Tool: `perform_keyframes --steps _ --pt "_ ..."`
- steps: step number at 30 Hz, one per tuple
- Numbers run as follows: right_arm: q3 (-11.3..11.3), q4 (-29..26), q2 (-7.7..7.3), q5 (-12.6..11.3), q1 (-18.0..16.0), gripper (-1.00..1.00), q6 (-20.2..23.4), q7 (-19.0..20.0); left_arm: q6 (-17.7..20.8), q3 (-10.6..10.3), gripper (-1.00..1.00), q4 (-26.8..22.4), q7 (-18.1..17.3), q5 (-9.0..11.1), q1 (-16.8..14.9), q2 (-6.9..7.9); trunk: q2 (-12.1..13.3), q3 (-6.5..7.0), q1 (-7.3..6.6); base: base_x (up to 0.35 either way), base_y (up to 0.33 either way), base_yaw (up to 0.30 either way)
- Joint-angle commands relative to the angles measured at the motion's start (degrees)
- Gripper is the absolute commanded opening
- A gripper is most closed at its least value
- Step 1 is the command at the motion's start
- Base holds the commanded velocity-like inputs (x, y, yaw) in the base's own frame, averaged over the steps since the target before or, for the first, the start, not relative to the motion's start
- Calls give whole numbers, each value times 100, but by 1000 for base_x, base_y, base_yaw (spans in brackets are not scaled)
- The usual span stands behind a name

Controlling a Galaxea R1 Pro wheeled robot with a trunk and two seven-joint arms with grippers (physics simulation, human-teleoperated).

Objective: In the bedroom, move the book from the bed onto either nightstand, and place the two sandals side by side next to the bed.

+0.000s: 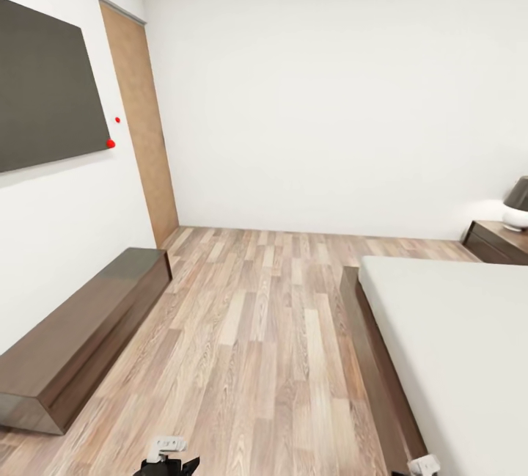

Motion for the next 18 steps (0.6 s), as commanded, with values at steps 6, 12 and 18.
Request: perform_keyframes --steps 6,12,18 --pt "-46 1 -1 61 -5 100 -32 9 -21 -49 100 8 -16 50 -5 1 -5 -8 4 326 127 0" --pt "-46 1 -1 61 -5 100 -32 12 -21 -49 100 9 -16 50 -5 1 -5 -8 4 320 155 0" --pt "-46 1 -1 61 -5 100 -32 11 -13 -49 100 9 -15 50 -5 1 -5 -8 4 319 154 0"
